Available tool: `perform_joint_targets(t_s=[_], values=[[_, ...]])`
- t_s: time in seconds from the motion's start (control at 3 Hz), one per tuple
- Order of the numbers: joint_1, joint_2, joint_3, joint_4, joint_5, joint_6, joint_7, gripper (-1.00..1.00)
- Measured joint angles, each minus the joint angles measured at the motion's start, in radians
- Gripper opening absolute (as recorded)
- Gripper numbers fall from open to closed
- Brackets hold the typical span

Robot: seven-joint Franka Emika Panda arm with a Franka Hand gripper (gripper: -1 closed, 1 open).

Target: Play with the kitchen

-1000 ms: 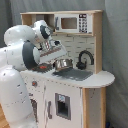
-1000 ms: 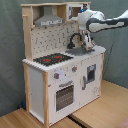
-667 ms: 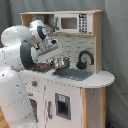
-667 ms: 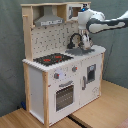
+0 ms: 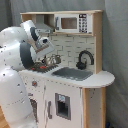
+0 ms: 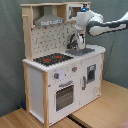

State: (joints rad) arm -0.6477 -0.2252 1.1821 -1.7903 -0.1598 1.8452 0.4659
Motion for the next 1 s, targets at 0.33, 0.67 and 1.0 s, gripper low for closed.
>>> perform_joint_targets(t_s=[0.33,0.67,1.0], values=[[-0.002,0.005,0.047,0.000,0.000,0.100,0.026,-1.00],[-0.012,0.025,0.099,0.000,-0.002,0.198,0.058,-1.00],[-0.037,0.056,0.158,-0.001,-0.007,0.272,0.088,-1.00]])
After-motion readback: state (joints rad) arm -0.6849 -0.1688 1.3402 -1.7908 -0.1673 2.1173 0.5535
